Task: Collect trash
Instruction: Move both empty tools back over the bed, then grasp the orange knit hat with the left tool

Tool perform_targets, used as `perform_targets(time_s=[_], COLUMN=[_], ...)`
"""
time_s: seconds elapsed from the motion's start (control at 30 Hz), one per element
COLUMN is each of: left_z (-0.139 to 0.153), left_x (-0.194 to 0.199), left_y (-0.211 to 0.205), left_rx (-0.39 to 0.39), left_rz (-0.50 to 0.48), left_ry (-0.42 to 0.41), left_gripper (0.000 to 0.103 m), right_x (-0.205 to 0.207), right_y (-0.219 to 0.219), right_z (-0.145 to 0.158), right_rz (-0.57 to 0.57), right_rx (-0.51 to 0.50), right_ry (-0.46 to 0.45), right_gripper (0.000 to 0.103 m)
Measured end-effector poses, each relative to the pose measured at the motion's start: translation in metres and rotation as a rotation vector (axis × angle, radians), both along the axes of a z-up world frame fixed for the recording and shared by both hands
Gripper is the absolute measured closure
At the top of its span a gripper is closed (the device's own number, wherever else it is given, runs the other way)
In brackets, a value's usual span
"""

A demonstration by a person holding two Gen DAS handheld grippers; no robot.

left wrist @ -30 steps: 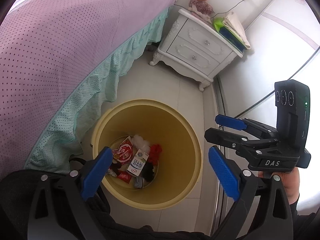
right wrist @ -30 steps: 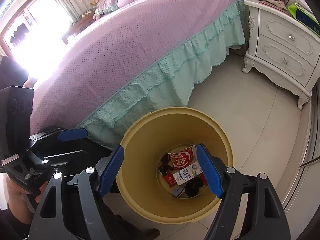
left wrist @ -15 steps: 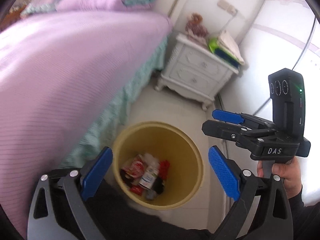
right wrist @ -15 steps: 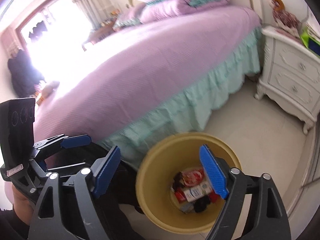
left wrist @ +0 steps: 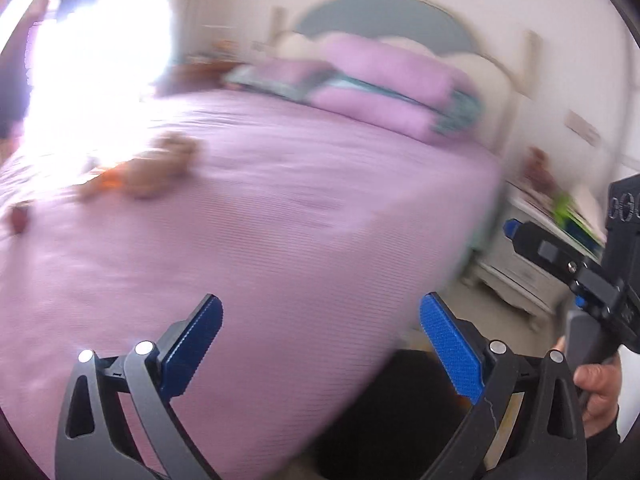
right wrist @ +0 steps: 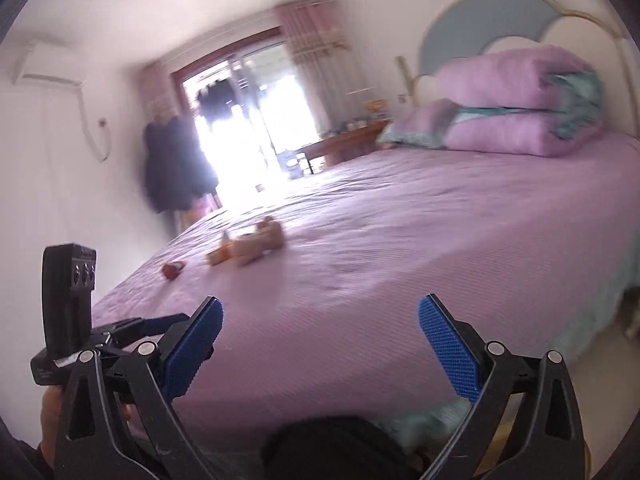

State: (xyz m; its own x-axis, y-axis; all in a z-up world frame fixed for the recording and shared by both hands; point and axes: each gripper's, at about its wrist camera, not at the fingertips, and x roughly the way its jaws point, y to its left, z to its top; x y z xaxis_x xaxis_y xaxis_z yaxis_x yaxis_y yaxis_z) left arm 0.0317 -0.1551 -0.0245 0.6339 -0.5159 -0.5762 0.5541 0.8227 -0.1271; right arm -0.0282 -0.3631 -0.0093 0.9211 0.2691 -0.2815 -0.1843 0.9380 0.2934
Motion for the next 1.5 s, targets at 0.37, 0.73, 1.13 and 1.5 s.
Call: perform_targets(time_s=[0.37, 0.73, 1.13, 1.5], left_z=[0.02, 0.015, 0.006, -0.003], left_x=[0.065, 0.124, 0.208, 0.294], left_y=[0.133, 0.189, 0.217, 0.255], left_rx=[0.098, 0.1, 0.108, 0.092], left_rz=[0.466, 0.556, 0.608, 0.692], left_ry=[-0.017, 0.023, 0.075, 0.152], left_gripper=[0.004, 0.004, 0.004, 0.008], right_x=[0.125, 0.189, 0.255, 0.312], right_y=[0.124, 0.184, 0.219, 0.255], right_z=[0.0, 0.01, 0.021, 0.027], right_rz=[0.273, 0.314, 0.327, 0.396], right_rx=[-0.014, -0.06, -0.153, -0.196], right_ry=[0.14, 0.163, 0.157, 0.157], right_gripper=[0.008, 0.008, 0.008, 0.008])
